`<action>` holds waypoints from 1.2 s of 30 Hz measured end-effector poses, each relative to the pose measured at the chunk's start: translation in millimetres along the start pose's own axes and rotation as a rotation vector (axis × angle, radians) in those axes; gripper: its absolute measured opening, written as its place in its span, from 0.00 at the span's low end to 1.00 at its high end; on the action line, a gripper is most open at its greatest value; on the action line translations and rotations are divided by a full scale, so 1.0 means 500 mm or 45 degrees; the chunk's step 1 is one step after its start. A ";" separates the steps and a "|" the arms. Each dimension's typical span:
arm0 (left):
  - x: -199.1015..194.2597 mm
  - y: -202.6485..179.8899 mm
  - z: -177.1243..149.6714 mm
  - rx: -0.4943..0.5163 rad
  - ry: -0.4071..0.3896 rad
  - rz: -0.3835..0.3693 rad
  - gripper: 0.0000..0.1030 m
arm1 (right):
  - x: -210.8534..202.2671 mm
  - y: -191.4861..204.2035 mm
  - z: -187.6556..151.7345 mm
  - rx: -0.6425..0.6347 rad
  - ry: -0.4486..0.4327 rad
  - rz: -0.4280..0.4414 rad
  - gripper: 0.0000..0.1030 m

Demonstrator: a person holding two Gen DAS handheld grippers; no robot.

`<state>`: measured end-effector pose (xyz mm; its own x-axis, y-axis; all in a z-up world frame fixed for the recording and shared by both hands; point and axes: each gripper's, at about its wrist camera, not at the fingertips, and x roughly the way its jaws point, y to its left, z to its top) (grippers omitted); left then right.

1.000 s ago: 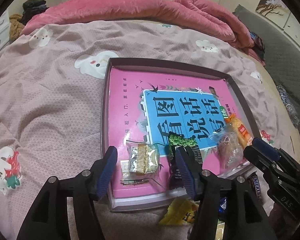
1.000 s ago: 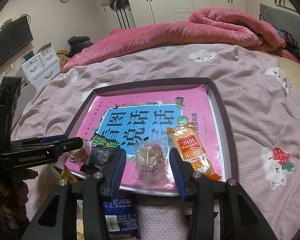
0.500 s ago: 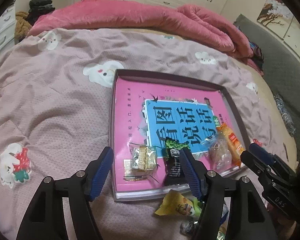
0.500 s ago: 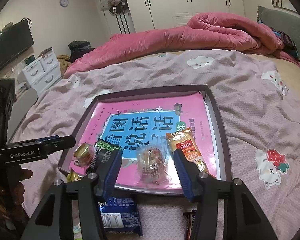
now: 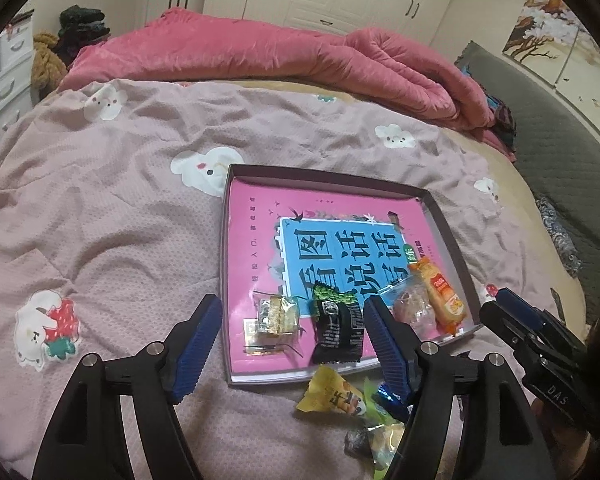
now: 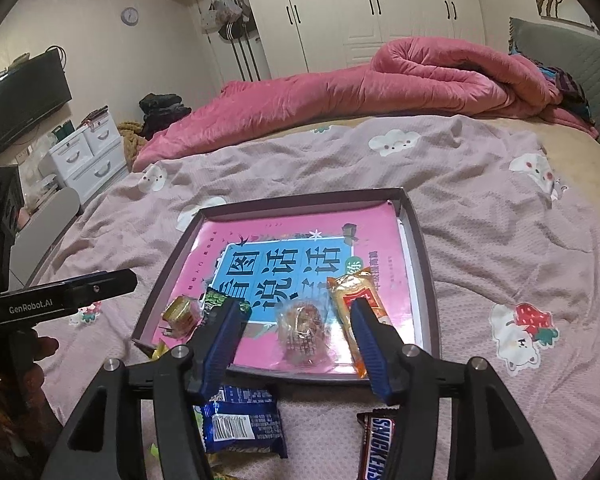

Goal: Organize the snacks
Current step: 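Withdraw both open tools from the tray toward the remaining snacks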

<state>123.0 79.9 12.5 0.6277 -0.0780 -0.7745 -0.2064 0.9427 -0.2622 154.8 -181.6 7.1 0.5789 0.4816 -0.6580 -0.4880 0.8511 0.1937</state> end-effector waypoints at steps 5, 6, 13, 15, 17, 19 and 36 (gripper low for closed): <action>-0.011 -0.004 -0.004 0.010 0.001 -0.010 0.73 | -0.014 -0.005 0.001 0.006 -0.007 0.001 0.55; -0.013 -0.006 -0.006 0.013 0.004 -0.016 0.73 | -0.017 -0.006 0.001 0.008 -0.008 -0.003 0.55; -0.029 -0.019 -0.016 0.047 0.008 -0.037 0.73 | -0.028 -0.008 -0.002 0.014 -0.007 0.002 0.57; -0.032 -0.021 -0.021 0.050 0.015 -0.045 0.74 | -0.033 -0.012 -0.002 0.041 -0.002 0.025 0.58; -0.033 -0.021 -0.025 0.049 0.022 -0.054 0.74 | -0.040 -0.014 -0.005 0.055 -0.001 0.038 0.59; -0.033 -0.024 -0.032 0.055 0.035 -0.065 0.74 | -0.048 -0.014 -0.008 0.052 -0.003 0.036 0.59; -0.049 -0.048 -0.070 0.134 0.075 -0.084 0.74 | -0.093 -0.018 -0.035 0.071 0.012 0.037 0.62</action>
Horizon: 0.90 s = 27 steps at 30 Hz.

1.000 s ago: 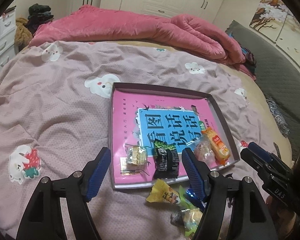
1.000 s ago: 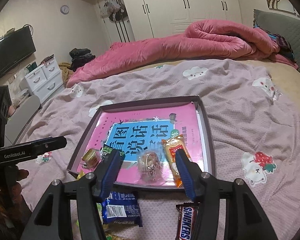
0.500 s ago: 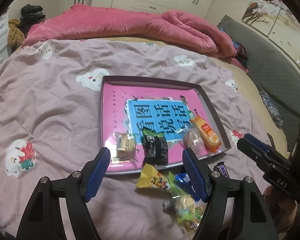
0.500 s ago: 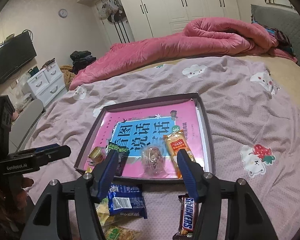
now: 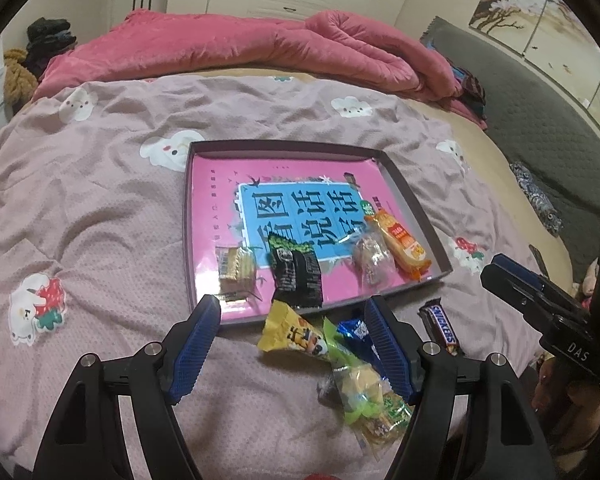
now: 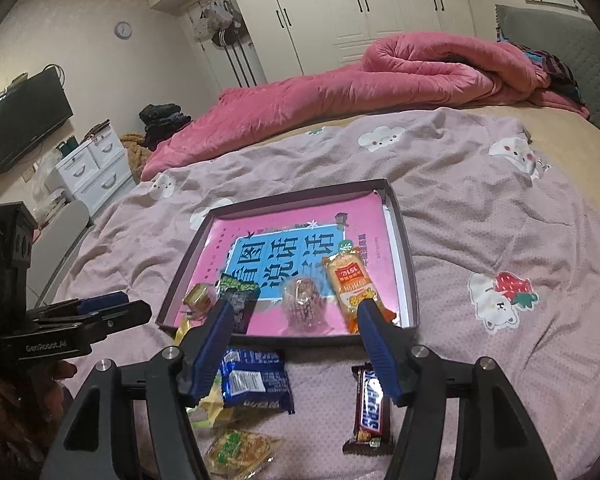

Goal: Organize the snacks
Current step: 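Withdraw both open tools from the tray toward the remaining snacks, then move the left tool to the green-labelled cake bag while the right approaches the pastry bag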

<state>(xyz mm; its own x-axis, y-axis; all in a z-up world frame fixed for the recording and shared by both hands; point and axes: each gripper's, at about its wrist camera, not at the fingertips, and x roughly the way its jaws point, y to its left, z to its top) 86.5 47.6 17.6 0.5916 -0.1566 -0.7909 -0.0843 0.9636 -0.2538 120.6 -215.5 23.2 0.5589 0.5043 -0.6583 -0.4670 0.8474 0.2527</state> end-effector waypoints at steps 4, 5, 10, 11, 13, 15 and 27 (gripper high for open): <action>0.001 -0.005 -0.013 0.013 0.015 -0.004 0.74 | -0.004 0.003 -0.010 0.003 0.015 0.010 0.62; 0.002 -0.006 -0.016 0.016 0.020 -0.002 0.74 | -0.004 0.004 -0.011 0.001 0.019 0.012 0.62; 0.004 -0.009 -0.032 0.024 0.042 -0.011 0.74 | -0.005 0.015 -0.027 -0.026 0.048 0.024 0.62; 0.005 -0.010 -0.034 0.023 0.049 -0.016 0.74 | -0.004 0.017 -0.033 -0.025 0.058 0.029 0.62; 0.009 -0.012 -0.041 0.026 0.062 -0.020 0.74 | -0.003 0.019 -0.042 -0.025 0.077 0.045 0.62; 0.014 -0.015 -0.047 0.035 0.078 -0.022 0.74 | -0.002 0.023 -0.052 -0.029 0.099 0.046 0.62; 0.028 -0.038 -0.077 0.083 0.132 -0.020 0.74 | -0.005 0.033 -0.083 -0.049 0.149 0.054 0.62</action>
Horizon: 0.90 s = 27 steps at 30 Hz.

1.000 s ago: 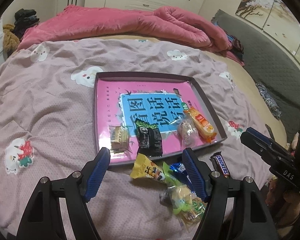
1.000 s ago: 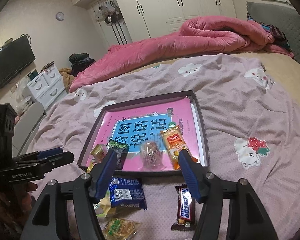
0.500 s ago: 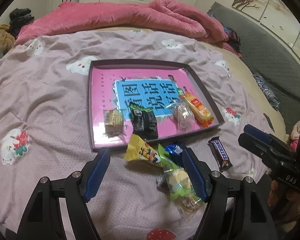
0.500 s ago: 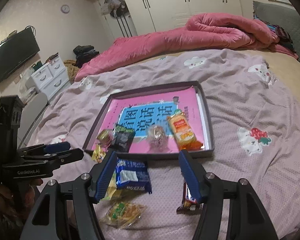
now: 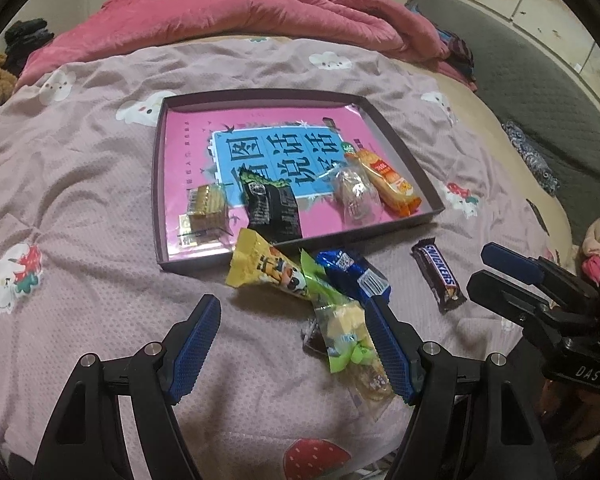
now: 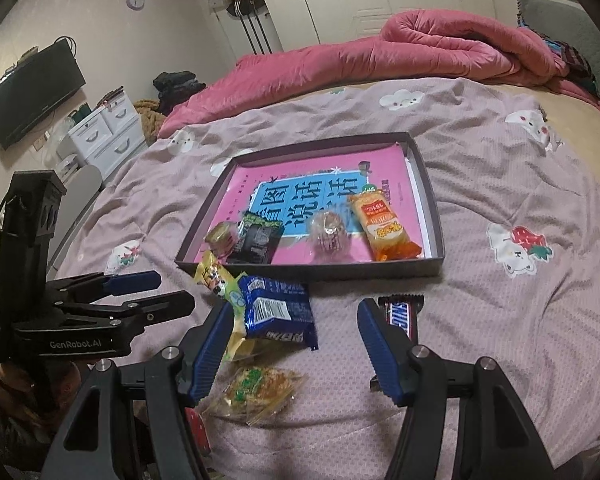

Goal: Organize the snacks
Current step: 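Move the left tool to the green-labelled cake bag while the right approaches the pastry bag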

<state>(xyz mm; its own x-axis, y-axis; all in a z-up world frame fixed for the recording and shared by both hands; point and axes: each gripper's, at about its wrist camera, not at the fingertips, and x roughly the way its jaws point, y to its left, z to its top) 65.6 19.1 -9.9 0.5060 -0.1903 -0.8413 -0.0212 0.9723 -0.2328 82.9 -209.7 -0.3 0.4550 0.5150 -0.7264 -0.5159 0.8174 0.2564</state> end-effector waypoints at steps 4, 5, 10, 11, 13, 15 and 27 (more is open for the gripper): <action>0.003 -0.003 -0.002 0.009 0.012 0.009 0.74 | 0.005 0.004 -0.011 -0.007 0.030 0.016 0.62; 0.004 -0.003 -0.002 0.008 0.015 0.009 0.74 | 0.006 0.006 -0.013 -0.010 0.038 0.022 0.62; 0.007 -0.003 -0.006 0.007 0.023 0.010 0.74 | 0.015 0.011 -0.030 -0.009 0.093 0.061 0.62; 0.009 -0.004 -0.006 0.008 0.026 0.011 0.74 | 0.018 0.010 -0.034 -0.002 0.111 0.070 0.62; 0.011 -0.007 -0.007 0.013 0.031 0.012 0.74 | 0.025 0.010 -0.042 0.003 0.145 0.080 0.65; 0.014 -0.008 -0.008 0.016 0.037 0.013 0.74 | 0.032 0.013 -0.052 -0.001 0.177 0.082 0.67; 0.037 -0.031 -0.015 0.065 0.083 0.016 0.74 | 0.082 0.053 -0.084 -0.061 0.330 0.097 0.67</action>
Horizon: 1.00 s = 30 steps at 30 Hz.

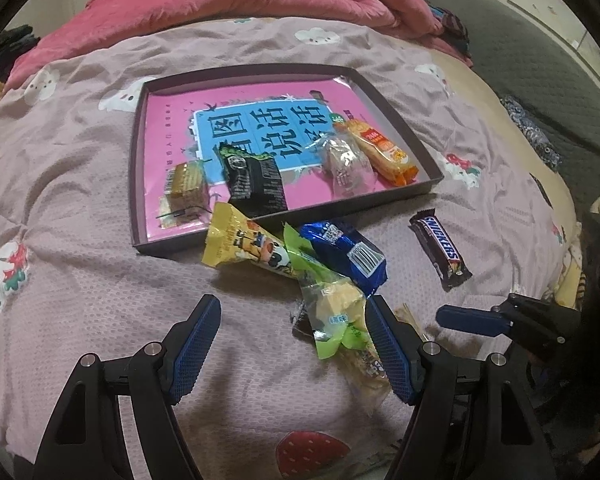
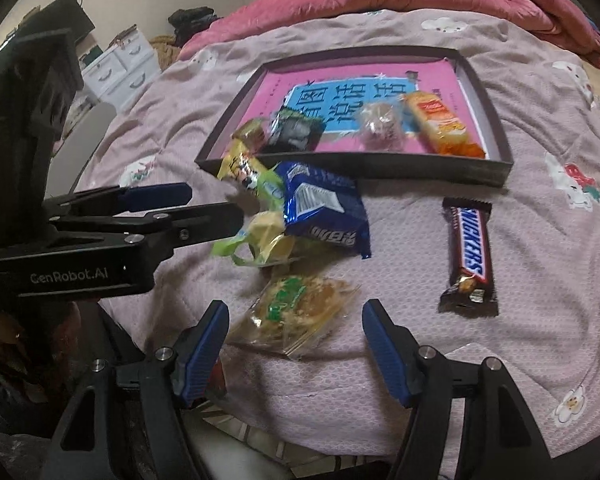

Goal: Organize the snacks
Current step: 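Move the left tool to the green-labelled cake bag while the right approaches the pastry bag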

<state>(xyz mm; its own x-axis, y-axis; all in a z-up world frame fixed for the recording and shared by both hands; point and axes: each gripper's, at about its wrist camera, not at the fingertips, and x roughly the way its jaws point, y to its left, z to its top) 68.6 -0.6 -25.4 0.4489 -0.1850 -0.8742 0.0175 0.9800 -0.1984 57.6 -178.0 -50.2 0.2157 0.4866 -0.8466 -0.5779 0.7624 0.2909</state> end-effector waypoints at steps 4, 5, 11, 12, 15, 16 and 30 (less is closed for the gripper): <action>0.010 -0.001 0.001 0.005 0.015 -0.005 0.74 | 0.016 0.008 0.001 -0.009 0.019 -0.003 0.67; 0.015 -0.001 0.001 0.004 0.021 -0.004 0.74 | 0.021 0.010 0.002 -0.011 0.024 -0.010 0.68; 0.033 -0.005 0.002 0.007 0.047 -0.014 0.74 | 0.044 0.007 0.003 -0.004 0.047 -0.033 0.68; 0.036 -0.006 0.002 0.008 0.052 -0.013 0.74 | 0.046 0.006 0.004 -0.003 0.047 -0.035 0.68; 0.042 -0.008 0.002 0.012 0.062 -0.017 0.74 | 0.054 0.005 0.004 -0.006 0.050 -0.043 0.68; 0.046 -0.010 0.002 0.015 0.066 -0.018 0.74 | 0.055 0.005 0.005 -0.010 0.049 -0.045 0.68; 0.091 -0.034 0.015 0.045 0.121 -0.118 0.61 | 0.079 -0.007 0.008 -0.024 0.056 -0.037 0.60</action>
<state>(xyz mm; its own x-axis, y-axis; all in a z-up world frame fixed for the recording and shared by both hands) 95.5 -24.9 -58.6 0.3574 -0.2793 -0.8912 0.0875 0.9601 -0.2658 71.5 -159.7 -82.9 0.1983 0.4450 -0.8733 -0.5870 0.7675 0.2578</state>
